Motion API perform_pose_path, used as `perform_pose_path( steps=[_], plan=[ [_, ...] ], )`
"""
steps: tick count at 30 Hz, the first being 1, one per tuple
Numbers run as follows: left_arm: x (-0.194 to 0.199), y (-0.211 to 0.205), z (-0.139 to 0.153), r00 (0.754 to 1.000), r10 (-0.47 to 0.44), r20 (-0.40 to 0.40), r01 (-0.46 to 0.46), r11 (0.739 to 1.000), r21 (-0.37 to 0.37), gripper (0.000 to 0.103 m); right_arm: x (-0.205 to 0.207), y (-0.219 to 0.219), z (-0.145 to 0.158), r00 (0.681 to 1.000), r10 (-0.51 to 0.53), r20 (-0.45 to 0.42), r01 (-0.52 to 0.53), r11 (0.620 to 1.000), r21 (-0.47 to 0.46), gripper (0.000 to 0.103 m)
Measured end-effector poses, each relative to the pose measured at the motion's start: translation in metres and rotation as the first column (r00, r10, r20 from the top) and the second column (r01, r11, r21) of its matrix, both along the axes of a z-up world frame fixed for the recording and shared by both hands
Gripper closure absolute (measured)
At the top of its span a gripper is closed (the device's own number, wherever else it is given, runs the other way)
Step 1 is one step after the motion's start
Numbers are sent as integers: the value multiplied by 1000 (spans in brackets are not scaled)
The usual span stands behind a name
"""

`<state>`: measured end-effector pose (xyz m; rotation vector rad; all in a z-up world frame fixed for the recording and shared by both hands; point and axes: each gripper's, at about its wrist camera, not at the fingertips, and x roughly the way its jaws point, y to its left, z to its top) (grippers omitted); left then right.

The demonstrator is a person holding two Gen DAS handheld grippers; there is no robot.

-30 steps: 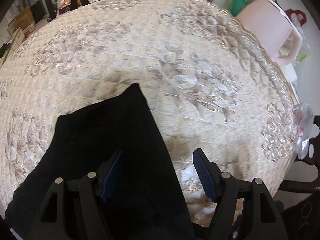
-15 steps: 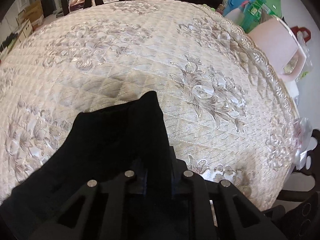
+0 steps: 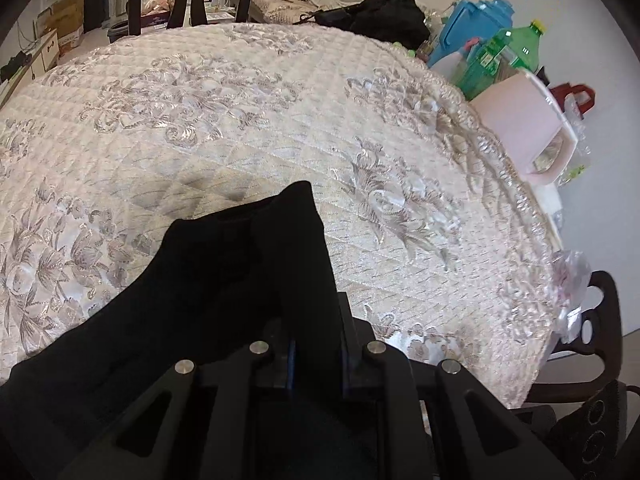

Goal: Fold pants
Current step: 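Lift the pants with both grippers and fold them over onto themselves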

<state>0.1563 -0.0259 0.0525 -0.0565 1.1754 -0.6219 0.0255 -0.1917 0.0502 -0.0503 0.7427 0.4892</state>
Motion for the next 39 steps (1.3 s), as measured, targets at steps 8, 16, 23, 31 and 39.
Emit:
perform_pose_path(
  steps=[8,16,23,31,39],
  plan=[
    [-14,46,26,998,44,52,-40,997,-73,86,-6,27,19,994,97,41,-98,995,25,90],
    [-28,100,45,988,129,80,-117,983,-140,86,-9,64,29,975,214,68,-216,976,34,91],
    [-38,139,53,978,183,103,-164,971,-174,86,-14,92,30,953,294,79,-297,955,22,91],
    [-50,194,57,959,251,133,-217,949,-231,86,-7,130,24,917,392,66,-394,919,25,91],
    [-59,248,47,940,317,128,-275,924,-267,86,-5,171,11,881,470,43,-471,882,18,91]
  ],
)
